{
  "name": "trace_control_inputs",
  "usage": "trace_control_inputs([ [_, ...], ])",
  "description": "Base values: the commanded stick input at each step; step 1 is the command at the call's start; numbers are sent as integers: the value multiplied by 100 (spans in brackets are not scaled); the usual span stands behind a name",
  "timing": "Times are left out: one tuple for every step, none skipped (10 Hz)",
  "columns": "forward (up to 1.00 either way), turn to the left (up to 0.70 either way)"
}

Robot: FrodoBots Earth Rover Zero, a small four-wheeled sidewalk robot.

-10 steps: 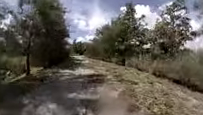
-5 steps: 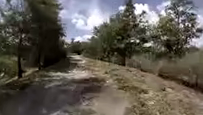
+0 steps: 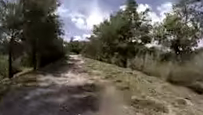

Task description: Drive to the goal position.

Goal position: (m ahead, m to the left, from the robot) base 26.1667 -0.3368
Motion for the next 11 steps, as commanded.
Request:
trace_control_inputs([
  [85,0],
  [85,0],
  [85,0],
  [85,32],
  [85,34],
  [85,28],
  [85,17],
  [85,0],
  [85,0],
  [85,0],
  [85,0],
])
